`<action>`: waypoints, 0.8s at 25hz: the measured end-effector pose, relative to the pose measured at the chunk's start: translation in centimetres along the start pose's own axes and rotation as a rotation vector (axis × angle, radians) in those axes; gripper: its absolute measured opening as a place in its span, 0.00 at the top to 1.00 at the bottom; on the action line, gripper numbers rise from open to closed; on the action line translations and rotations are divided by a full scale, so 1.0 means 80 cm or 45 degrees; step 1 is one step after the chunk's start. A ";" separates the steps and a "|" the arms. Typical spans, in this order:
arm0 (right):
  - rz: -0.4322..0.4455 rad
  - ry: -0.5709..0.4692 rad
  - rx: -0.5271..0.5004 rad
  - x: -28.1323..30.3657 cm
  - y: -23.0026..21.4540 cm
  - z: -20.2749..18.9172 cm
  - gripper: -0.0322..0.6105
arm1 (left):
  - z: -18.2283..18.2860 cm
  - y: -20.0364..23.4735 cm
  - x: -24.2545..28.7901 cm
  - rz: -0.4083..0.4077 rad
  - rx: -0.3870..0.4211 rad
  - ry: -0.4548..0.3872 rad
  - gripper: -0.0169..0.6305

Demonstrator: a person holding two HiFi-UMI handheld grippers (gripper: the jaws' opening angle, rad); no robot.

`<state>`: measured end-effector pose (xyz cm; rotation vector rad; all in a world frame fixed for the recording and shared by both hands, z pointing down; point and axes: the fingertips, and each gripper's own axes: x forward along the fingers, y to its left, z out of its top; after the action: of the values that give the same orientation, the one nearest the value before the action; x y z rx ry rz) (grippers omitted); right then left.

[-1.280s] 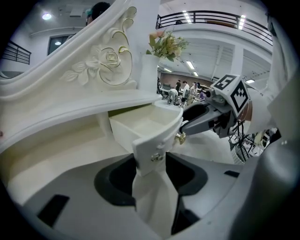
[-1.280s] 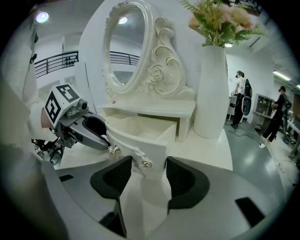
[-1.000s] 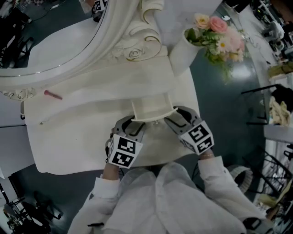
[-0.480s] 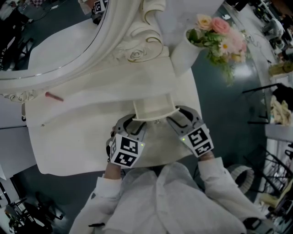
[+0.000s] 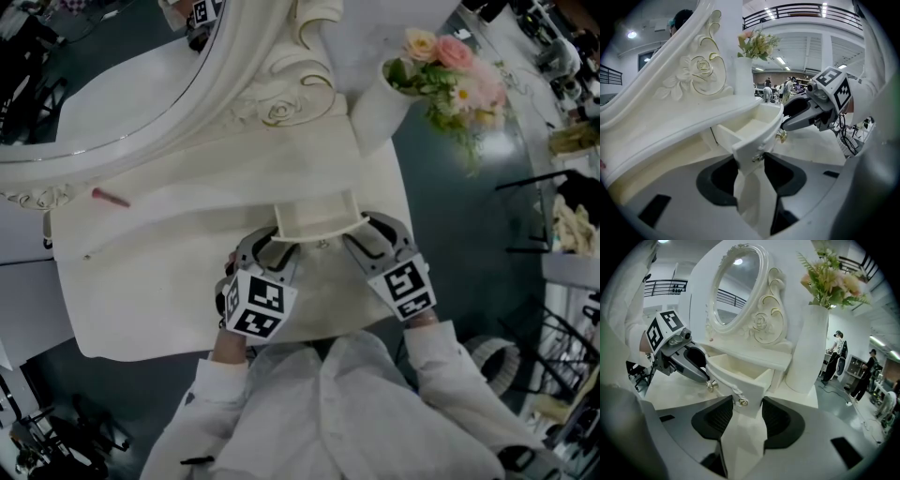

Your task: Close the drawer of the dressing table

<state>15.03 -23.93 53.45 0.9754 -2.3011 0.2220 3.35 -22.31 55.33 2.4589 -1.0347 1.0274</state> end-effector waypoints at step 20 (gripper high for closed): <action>-0.023 -0.019 0.151 0.024 -0.007 -0.005 0.64 | -0.007 0.021 0.016 0.028 -0.165 0.036 0.69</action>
<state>14.61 -25.30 54.85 1.0592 -2.3135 0.3479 2.49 -23.88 56.58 2.3281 -1.0863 0.9672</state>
